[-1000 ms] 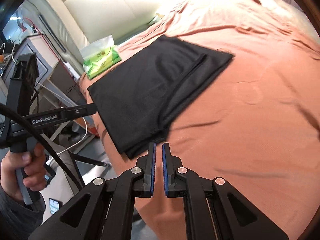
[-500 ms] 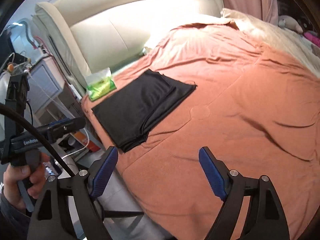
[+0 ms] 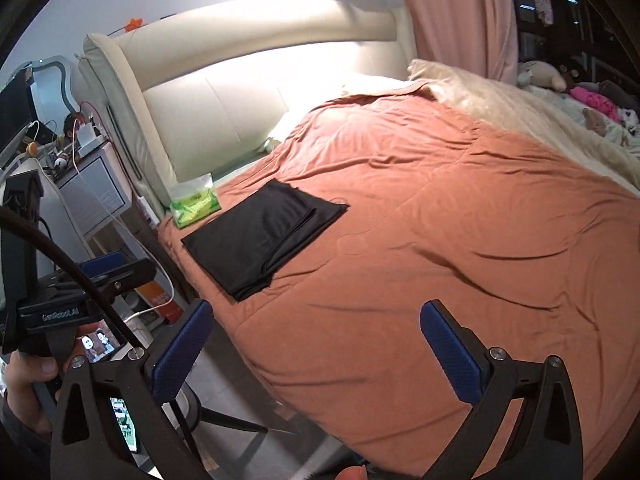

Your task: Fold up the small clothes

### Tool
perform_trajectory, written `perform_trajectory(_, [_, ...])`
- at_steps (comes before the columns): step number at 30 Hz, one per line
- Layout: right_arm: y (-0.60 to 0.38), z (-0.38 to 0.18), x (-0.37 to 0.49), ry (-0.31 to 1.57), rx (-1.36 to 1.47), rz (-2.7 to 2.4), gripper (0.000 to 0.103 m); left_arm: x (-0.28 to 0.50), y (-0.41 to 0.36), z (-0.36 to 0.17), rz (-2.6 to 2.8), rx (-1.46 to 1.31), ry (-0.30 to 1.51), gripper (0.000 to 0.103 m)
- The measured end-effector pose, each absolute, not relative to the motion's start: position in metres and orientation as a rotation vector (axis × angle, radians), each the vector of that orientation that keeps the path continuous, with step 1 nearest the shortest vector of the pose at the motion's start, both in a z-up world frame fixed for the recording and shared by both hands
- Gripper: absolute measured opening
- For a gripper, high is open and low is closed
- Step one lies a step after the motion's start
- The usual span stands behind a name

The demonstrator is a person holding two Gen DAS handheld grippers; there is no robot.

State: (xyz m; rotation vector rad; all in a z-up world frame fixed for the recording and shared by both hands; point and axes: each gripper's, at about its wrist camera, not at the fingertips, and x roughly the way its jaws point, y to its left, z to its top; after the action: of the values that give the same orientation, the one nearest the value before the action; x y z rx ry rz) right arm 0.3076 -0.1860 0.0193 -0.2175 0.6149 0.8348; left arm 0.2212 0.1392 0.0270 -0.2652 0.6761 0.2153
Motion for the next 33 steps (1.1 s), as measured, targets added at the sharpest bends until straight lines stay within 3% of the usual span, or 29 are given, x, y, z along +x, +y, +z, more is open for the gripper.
perform_trajectory(33, [-0.332,0.015,0.18,0.459,-0.162,0.669,0.103,0.094,0.02,0.058,0.069,-0.172,0.53,0.103])
